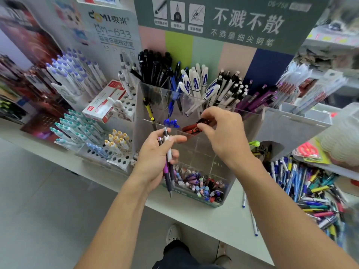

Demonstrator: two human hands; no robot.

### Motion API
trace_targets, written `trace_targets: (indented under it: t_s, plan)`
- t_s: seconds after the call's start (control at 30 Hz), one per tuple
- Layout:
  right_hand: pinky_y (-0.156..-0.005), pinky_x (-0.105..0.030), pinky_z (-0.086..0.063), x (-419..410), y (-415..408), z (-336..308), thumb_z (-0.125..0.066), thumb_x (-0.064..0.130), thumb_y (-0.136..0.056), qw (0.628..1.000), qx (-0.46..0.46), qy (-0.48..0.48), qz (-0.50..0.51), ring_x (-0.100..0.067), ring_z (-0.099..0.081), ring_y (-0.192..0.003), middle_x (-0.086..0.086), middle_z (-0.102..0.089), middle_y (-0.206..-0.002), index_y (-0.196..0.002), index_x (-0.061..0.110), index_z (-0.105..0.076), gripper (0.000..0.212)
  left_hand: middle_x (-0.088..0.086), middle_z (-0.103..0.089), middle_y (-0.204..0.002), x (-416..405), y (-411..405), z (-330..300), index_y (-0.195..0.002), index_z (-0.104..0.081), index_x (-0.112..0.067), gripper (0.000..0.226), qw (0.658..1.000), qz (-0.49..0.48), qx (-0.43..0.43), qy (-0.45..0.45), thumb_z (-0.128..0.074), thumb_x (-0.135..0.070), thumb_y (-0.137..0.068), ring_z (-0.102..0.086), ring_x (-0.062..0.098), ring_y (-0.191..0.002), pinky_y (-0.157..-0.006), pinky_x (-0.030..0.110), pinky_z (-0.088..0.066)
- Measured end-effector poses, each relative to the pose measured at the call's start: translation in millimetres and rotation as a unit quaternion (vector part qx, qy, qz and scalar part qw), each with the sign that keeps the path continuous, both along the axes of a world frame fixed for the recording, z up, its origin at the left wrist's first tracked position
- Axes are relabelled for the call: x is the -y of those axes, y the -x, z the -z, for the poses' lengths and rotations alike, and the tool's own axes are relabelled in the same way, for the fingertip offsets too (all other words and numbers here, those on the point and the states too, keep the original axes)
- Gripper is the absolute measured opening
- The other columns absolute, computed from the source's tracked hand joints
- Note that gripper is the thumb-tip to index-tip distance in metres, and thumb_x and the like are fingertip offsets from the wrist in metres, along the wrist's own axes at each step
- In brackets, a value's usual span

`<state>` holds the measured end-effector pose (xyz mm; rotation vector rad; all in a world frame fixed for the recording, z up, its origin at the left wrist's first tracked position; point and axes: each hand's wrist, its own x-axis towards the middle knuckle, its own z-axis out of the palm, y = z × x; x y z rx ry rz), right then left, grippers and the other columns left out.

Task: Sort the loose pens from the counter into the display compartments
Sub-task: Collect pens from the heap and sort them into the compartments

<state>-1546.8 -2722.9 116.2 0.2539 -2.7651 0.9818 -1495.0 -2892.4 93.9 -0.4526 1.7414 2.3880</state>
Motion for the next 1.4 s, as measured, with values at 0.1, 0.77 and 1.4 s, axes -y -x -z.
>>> trace_targets:
  t_s: [0.1, 0.77, 1.4]
  plan:
    - [-0.091, -0.036, -0.048, -0.2, -7.4, -4.1, -0.081, 0.037, -0.083, 0.997, 0.016, -0.076, 0.020, -0.022, -0.057, -0.103, -0.002, -0.065, -0.107, -0.113, 0.013, -0.064, 0.043, 0.008, -0.067, -0.080, 7.0, 0.5, 0.1, -0.115, -0.054, -0.004, 0.025, 0.998, -0.007, 0.041, -0.047, -0.043, -0.024, -0.107, -0.034, 0.009, -0.048, -0.038, 0.017, -0.030]
    - [-0.070, -0.032, -0.056, -8.6, -31.0, -14.9, -0.078, 0.021, -0.087, 0.953, 0.214, 0.203, -0.071, -0.006, -0.064, -0.065, -0.005, -0.074, -0.074, -0.085, 0.016, -0.079, 0.006, 0.016, -0.070, -0.119, -3.0, -7.4, -12.4, -0.136, -0.052, -0.019, 0.032, 0.953, 0.279, -0.054, 0.110, -0.040, -0.008, -0.108, -0.063, 0.018, -0.088, -0.078, 0.035, -0.057]
    - [-0.047, -0.033, -0.052, -55.5, 25.9, -72.0, -0.059, 0.009, -0.095, 0.921, -0.234, 0.306, 0.059, -0.022, -0.071, -0.059, -0.008, -0.068, -0.071, -0.094, 0.010, -0.058, 0.001, 0.011, -0.075, -0.111, -21.5, 10.0, -15.1, -0.112, -0.044, -0.008, 0.009, 0.986, 0.149, -0.065, 0.039, -0.043, -0.016, -0.107, -0.064, 0.016, -0.069, -0.060, 0.025, -0.054]
